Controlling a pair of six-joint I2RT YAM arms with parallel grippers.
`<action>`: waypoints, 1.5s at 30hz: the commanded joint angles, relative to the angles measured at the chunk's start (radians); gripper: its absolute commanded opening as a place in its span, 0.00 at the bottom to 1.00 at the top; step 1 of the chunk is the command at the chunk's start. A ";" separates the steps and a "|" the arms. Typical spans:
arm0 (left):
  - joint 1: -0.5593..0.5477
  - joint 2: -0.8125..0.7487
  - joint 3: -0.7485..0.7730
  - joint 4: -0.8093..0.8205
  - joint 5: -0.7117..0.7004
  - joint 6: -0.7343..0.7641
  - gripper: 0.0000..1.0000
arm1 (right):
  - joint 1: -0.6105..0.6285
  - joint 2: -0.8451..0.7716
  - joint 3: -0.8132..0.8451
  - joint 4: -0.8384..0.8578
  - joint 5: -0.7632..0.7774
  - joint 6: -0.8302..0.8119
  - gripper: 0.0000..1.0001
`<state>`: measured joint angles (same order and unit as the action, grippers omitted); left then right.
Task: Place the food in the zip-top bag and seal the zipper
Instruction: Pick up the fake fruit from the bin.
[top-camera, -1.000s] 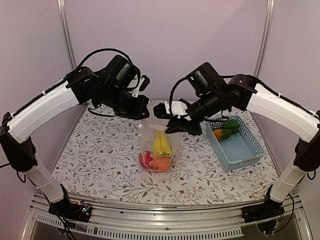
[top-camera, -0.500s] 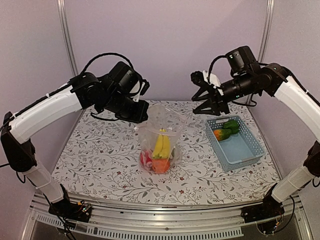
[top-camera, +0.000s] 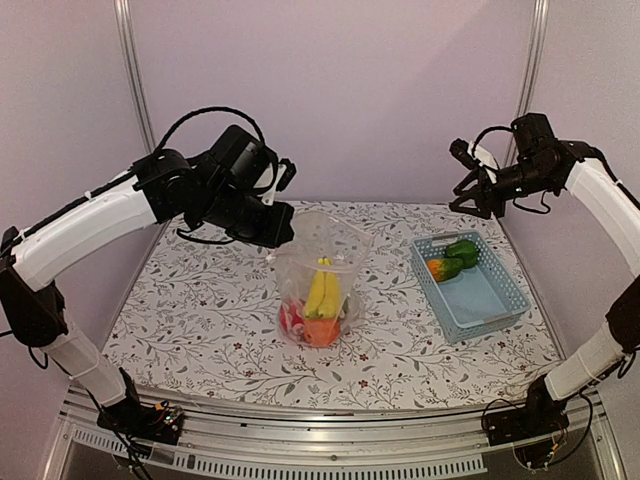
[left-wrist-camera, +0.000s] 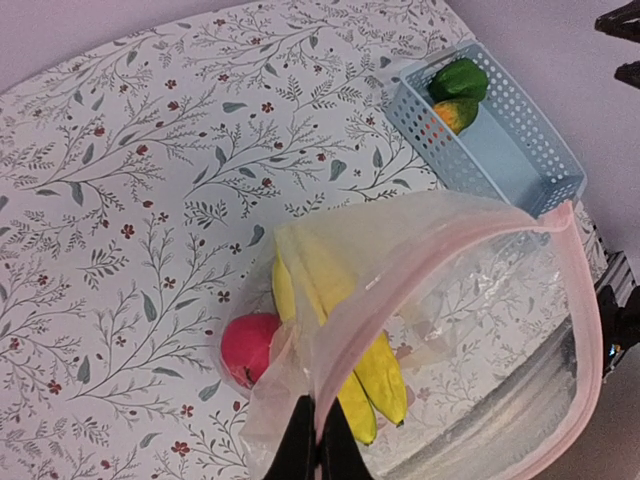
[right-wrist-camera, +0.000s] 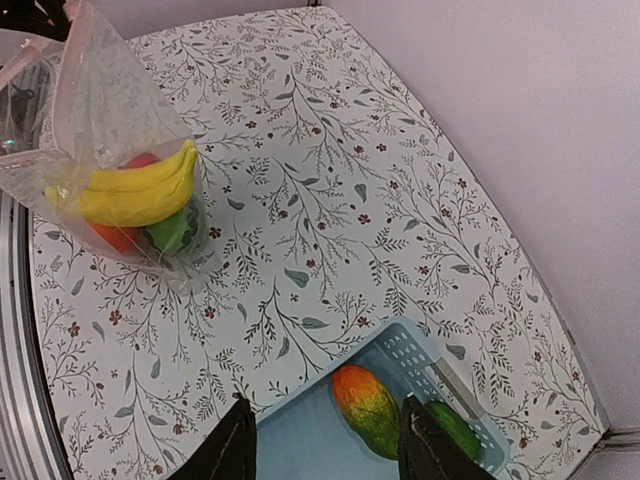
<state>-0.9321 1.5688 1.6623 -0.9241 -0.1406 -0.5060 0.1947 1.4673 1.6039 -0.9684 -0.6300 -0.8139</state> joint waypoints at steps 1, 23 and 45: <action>-0.005 -0.031 -0.017 0.025 0.008 0.008 0.00 | -0.031 0.066 -0.078 0.021 0.079 -0.075 0.47; -0.006 -0.081 -0.067 0.063 0.036 -0.027 0.00 | -0.020 0.390 -0.178 0.192 0.400 -0.539 0.69; -0.007 -0.089 -0.116 0.103 0.072 -0.046 0.00 | 0.010 0.536 -0.159 0.267 0.446 -0.485 0.49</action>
<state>-0.9321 1.4986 1.5635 -0.8490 -0.0826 -0.5507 0.2024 2.0224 1.4540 -0.7017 -0.1879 -1.3163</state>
